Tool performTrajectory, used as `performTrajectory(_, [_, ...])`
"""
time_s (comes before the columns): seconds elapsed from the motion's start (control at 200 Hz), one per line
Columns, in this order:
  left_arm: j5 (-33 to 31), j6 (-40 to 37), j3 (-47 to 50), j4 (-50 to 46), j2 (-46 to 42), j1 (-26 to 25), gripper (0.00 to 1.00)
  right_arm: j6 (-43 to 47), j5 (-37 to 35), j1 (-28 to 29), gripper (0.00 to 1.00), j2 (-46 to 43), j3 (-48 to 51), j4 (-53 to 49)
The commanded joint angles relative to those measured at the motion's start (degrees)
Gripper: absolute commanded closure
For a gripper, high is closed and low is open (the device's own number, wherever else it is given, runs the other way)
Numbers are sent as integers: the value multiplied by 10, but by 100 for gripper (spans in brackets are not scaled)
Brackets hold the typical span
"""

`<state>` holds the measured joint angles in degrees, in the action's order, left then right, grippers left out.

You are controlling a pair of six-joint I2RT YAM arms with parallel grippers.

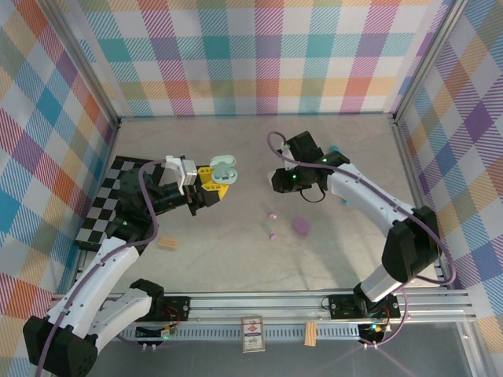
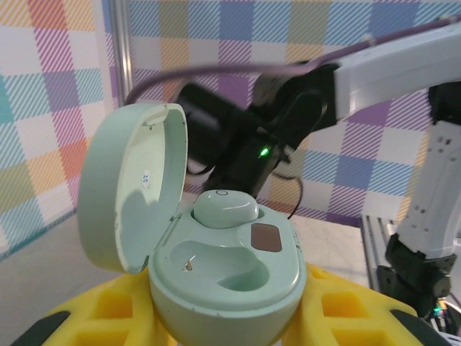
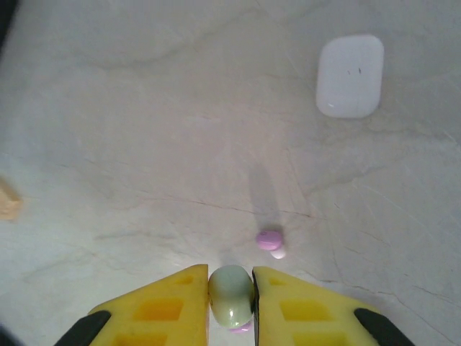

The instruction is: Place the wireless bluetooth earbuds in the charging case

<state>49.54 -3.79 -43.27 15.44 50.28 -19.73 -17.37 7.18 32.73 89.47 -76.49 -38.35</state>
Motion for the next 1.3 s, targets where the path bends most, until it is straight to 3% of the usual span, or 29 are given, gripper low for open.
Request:
performTrajectory(0.0, [-32, -32, 3, 34, 11, 0, 67, -25, 49, -5, 79, -35, -9, 11])
performTrajectory(0.465, [-157, -54, 39, 216, 120, -29, 67, -71, 133, -8, 78, -113, -60, 20])
performTrajectory(0.815, [-138, -69, 33, 245, 172, -44, 67, -73, 143, 36, 78, -86, -149, 14])
performTrajectory(1.295, [-122, -74, 45, 233, 169, -49, 68, -53, 149, 87, 78, 19, -266, 15])
